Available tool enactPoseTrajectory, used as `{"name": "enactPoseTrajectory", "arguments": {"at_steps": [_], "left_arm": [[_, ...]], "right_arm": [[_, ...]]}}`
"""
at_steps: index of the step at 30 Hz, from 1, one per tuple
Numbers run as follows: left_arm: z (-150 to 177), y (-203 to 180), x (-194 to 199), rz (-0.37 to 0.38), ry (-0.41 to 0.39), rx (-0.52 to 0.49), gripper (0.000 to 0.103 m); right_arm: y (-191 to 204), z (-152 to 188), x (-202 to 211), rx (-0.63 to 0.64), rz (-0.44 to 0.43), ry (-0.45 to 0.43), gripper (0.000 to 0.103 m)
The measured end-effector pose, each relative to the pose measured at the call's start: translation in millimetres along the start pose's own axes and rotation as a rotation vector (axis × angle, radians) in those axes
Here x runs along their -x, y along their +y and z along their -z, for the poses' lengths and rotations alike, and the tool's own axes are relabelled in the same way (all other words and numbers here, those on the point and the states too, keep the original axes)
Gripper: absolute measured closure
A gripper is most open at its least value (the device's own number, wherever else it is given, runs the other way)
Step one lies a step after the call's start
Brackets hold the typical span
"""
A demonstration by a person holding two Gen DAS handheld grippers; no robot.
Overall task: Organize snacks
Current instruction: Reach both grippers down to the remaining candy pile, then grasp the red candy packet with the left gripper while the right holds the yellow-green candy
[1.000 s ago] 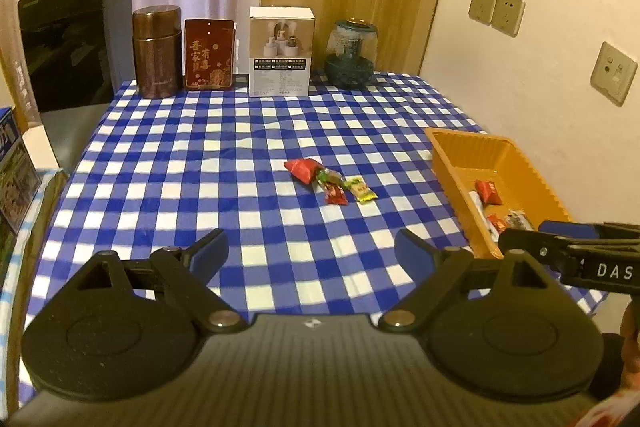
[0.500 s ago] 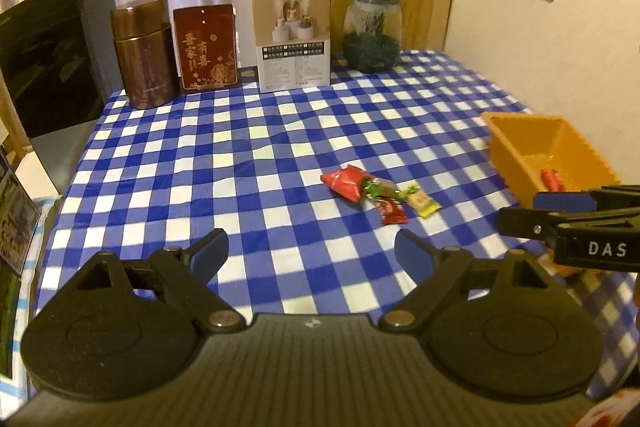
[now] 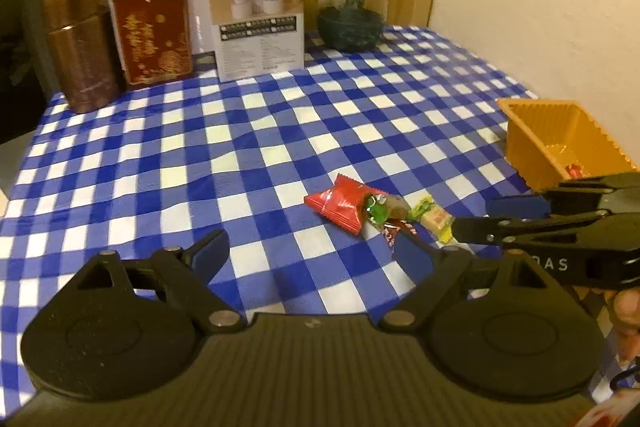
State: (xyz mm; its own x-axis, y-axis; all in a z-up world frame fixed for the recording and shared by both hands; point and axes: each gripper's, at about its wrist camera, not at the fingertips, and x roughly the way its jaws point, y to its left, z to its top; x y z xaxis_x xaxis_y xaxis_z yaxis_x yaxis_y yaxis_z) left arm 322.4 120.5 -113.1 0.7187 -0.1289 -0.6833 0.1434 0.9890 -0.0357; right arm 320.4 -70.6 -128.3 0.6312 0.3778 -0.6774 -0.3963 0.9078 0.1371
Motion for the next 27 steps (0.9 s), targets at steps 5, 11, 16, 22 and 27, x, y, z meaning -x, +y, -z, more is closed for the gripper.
{"name": "enactPoseTrajectory", "arguments": {"at_steps": [5, 11, 16, 22, 27], "left_arm": [[-3.1, 4.0, -22.0, 0.014, 0.025, -0.037, 0.021], [-9.7, 1.8, -33.8, 0.045, 0.012, -0.091, 0.022], [-15.9, -3.6, -46.5, 0.074, 0.002, -0.154, 0.024], [-18.7, -7.5, -61.8, 0.063, 0.0, -0.245, 0.03], [-18.6, -7.2, -77.1, 0.065, 0.021, -0.282, 0.038]], "right_arm": [[-1.1, -4.2, -25.3, 0.033, 0.002, 0.037, 0.067], [-0.4, -4.4, -43.8, 0.058, 0.02, 0.067, 0.07], [-5.4, -6.1, -40.7, 0.005, 0.03, 0.068, 0.073], [-8.1, -10.4, -34.4, -0.018, 0.055, 0.045, 0.076], [-9.3, -8.5, -38.9, -0.019, 0.056, 0.067, 0.076]]}}
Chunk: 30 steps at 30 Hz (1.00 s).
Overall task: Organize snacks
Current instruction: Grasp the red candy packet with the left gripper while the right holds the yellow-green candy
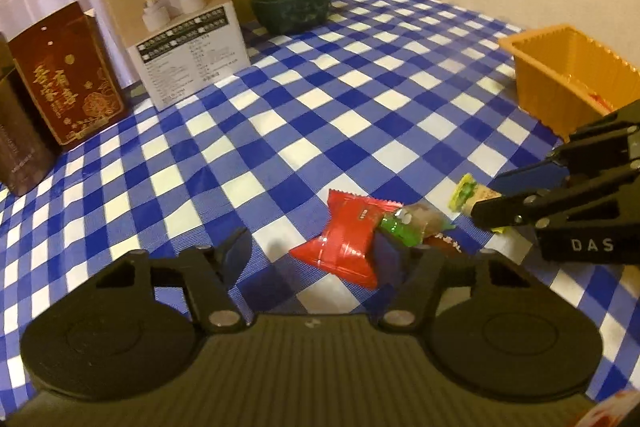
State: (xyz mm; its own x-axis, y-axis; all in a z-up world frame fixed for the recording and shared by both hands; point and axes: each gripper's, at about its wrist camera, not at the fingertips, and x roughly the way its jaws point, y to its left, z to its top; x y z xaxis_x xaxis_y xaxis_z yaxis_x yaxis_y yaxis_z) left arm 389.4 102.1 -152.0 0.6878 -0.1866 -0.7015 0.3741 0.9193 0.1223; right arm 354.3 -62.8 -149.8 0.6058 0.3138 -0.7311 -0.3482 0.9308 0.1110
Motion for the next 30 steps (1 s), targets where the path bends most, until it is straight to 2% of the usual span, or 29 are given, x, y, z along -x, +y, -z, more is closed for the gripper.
{"name": "enactPoseTrajectory", "arguments": {"at_steps": [4, 6, 8, 11, 15, 20, 24, 25, 30], "left_arm": [[0.2, -3.4, -8.5, 0.021, -0.008, -0.03, 0.038], [1.8, -4.8, -13.2, 0.029, -0.002, -0.041, 0.044], [3.4, -4.8, -16.5, 0.037, 0.012, -0.023, 0.058], [4.6, -3.9, -15.1, 0.041, 0.017, 0.02, 0.06], [9.0, -6.0, -9.8, 0.012, 0.027, 0.067, 0.061], [18.8, -8.2, 2.2, -0.027, 0.048, 0.178, 0.061], [22.2, -12.0, 4.5, -0.043, 0.031, 0.165, 0.059], [22.0, -11.7, 4.4, -0.042, 0.028, 0.163, 0.059], [23.6, -12.2, 1.2, -0.031, -0.012, 0.136, 0.054]], "right_arm": [[-2.6, 0.0, -1.8, -0.015, -0.015, 0.0, 0.076], [-3.7, -0.4, -2.4, -0.018, -0.018, -0.003, 0.076], [-2.5, -1.0, -3.1, -0.005, -0.012, -0.01, 0.075], [-2.8, -2.3, -4.4, 0.001, -0.005, -0.018, 0.073], [-1.8, -2.1, -6.4, 0.025, 0.001, -0.033, 0.069], [-0.2, -0.8, -8.6, 0.059, 0.007, -0.047, 0.067], [4.4, 0.7, -8.7, 0.083, 0.014, -0.046, 0.069], [5.2, 0.4, -8.5, 0.082, 0.015, -0.045, 0.079], [2.7, -1.7, -8.1, 0.035, 0.002, -0.035, 0.08]]}}
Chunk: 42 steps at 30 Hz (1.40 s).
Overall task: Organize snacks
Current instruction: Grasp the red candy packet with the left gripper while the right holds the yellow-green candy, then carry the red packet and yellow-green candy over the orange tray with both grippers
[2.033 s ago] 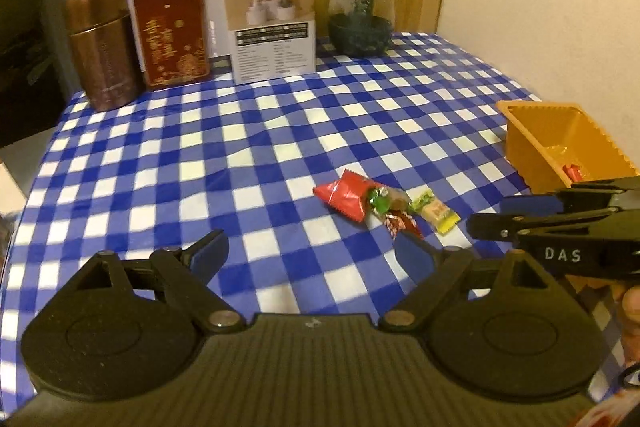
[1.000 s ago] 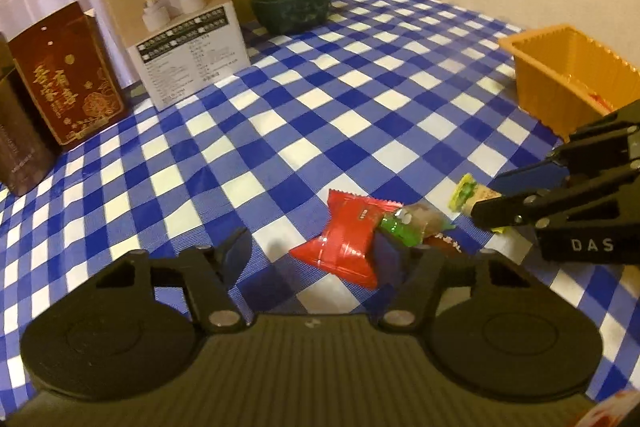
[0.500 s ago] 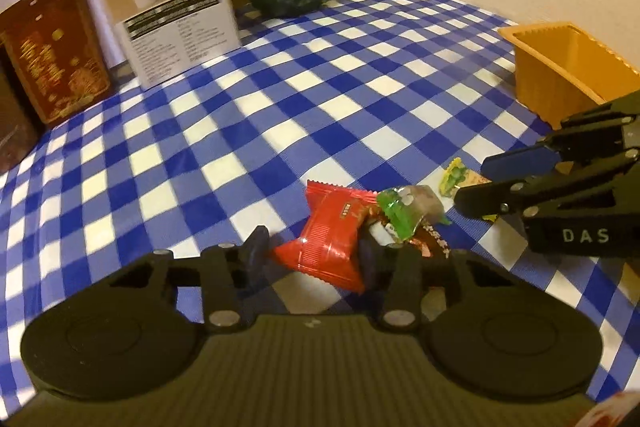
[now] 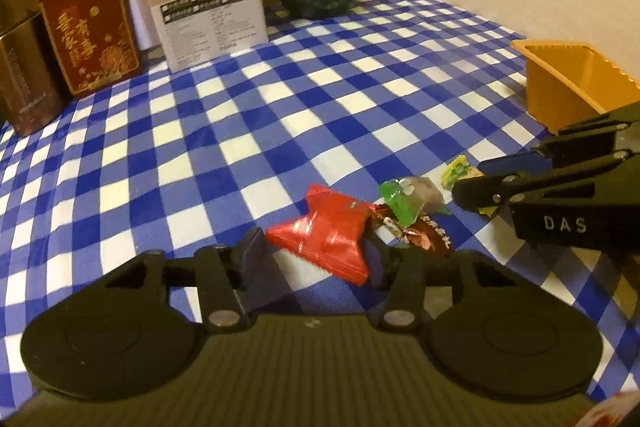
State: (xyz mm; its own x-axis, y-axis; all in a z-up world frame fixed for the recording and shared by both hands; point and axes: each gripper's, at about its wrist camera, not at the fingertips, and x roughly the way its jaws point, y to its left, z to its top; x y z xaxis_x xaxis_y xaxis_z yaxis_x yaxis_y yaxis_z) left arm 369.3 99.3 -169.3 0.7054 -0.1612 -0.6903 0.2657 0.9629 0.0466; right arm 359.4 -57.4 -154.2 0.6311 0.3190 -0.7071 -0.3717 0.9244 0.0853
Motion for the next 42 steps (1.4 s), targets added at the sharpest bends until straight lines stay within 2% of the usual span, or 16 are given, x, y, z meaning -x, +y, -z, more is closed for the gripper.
{"name": "enactPoseTrajectory", "arguments": {"at_steps": [10, 14, 18, 21, 23, 29, 34, 42], "left_arm": [[-3.1, 0.9, 0.9, 0.017, -0.042, -0.008, 0.054], [-4.5, -1.8, 1.3, 0.008, -0.064, -0.05, 0.04], [-5.9, -5.1, -2.1, 0.011, -0.068, -0.081, 0.04], [-8.1, -6.7, -5.9, 0.02, -0.058, -0.088, 0.046], [-8.4, -7.2, -8.0, 0.028, -0.042, -0.085, 0.065], [-5.2, -8.6, -6.0, 0.023, -0.015, -0.063, 0.073], [-3.8, -6.3, -1.0, 0.006, 0.003, -0.005, 0.08], [4.4, -3.7, 17.9, -0.017, 0.027, 0.087, 0.081]], "right_arm": [[0.0, 0.8, 1.1, -0.043, -0.021, 0.007, 0.081], [1.5, 1.1, 1.5, -0.032, -0.015, 0.007, 0.081], [3.5, 0.8, 1.3, -0.01, -0.006, 0.009, 0.081], [3.7, 1.4, 0.7, 0.008, -0.006, 0.007, 0.081], [2.6, 1.8, -0.2, 0.02, -0.004, -0.002, 0.081], [3.1, 3.4, -1.7, 0.064, 0.003, -0.019, 0.079], [2.6, 4.0, -2.2, 0.067, 0.001, -0.023, 0.078], [1.3, 3.8, 10.2, 0.002, 0.013, -0.019, 0.082]]}}
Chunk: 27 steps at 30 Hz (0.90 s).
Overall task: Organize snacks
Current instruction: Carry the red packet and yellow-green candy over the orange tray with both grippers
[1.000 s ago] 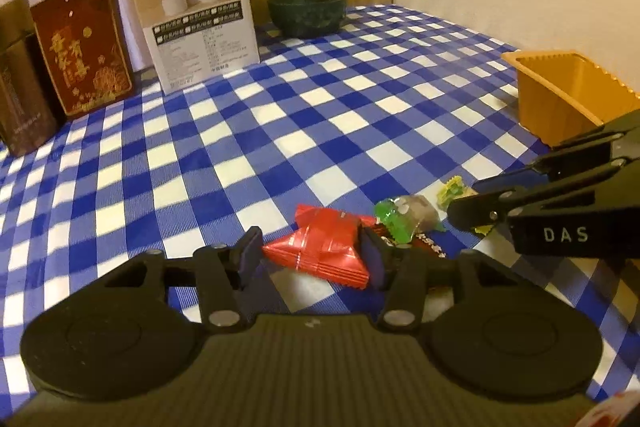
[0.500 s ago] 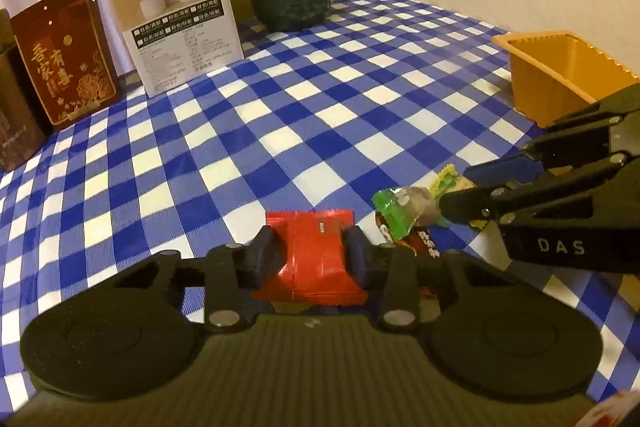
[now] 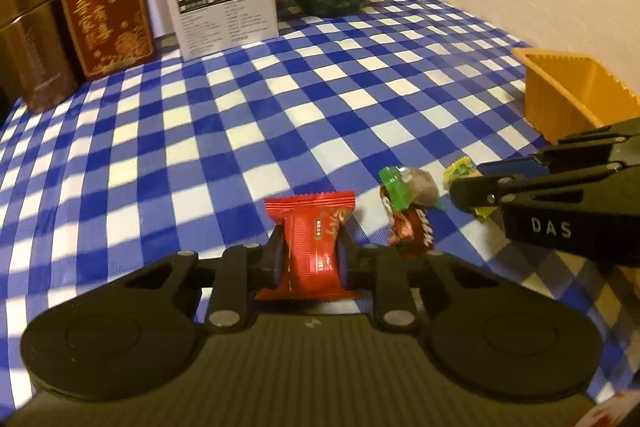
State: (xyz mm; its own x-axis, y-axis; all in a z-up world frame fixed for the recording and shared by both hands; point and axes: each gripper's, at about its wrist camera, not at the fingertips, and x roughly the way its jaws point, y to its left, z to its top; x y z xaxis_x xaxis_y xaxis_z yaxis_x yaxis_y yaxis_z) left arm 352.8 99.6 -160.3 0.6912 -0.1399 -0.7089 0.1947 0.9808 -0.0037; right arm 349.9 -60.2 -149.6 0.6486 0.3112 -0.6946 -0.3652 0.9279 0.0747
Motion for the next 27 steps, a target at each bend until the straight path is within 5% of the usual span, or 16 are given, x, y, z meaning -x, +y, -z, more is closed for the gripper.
{"name": "enactPoseTrajectory", "arguments": {"at_steps": [10, 27], "left_arm": [[14.4, -16.1, 70.9, 0.009, -0.057, 0.124, 0.081], [59.9, -70.4, 198.3, -0.033, -0.113, 0.285, 0.081]], "right_arm": [[-5.4, 17.1, 66.7, -0.126, -0.075, -0.063, 0.082], [2.5, 83.2, 205.0, -0.175, -0.075, -0.098, 0.082]]}}
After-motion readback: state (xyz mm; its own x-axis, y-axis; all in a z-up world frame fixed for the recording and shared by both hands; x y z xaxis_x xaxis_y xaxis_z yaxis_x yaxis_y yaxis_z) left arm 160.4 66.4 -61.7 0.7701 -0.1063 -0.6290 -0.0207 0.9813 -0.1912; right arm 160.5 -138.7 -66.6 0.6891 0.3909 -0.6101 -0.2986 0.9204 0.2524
